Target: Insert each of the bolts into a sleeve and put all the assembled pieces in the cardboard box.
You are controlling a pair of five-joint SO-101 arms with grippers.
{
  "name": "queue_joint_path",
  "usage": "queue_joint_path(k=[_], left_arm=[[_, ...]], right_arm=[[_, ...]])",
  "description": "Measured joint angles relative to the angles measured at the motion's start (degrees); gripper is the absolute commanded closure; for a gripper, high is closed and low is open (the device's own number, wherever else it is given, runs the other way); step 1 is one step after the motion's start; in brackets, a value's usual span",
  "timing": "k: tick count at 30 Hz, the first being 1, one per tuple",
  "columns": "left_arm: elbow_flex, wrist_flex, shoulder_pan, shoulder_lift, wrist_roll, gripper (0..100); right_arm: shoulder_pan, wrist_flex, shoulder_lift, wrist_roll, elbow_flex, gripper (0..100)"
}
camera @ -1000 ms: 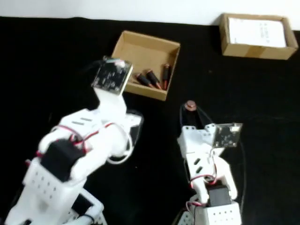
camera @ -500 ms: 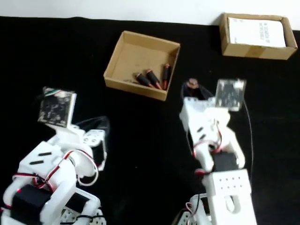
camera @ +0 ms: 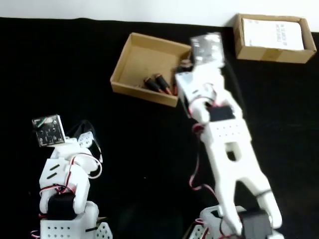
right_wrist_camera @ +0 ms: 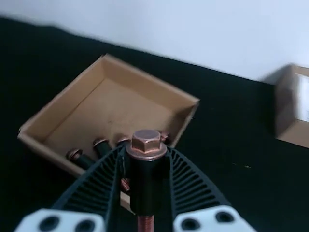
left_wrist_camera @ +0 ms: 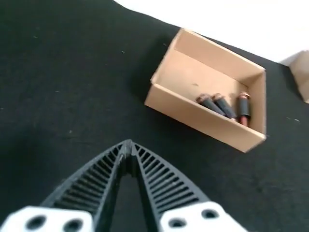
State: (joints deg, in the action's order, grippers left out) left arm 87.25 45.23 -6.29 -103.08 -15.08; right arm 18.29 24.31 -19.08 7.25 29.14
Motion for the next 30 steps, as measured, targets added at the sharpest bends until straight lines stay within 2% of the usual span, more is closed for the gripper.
queue_joint_path(k=[6, 15, 24, 30], left_arm=[[8.62, -1.85, -2.37, 0.00, 0.00, 99], [8.88, -1.05, -3.87, -0.18, 0.00, 99], [8.88, -0.88, -3.87, -0.18, 0.09, 99], [8.88, -0.88, -3.87, -0.18, 0.09, 99]], right_arm=[[2.64, 0.00, 13.71, 9.67, -8.70, 99.2], [2.55, 0.00, 37.71, 22.07, -29.63, 99.2], [2.99, 0.00, 60.13, 21.80, -53.45, 99.2], [2.99, 0.00, 65.93, 9.58, -58.64, 99.2]])
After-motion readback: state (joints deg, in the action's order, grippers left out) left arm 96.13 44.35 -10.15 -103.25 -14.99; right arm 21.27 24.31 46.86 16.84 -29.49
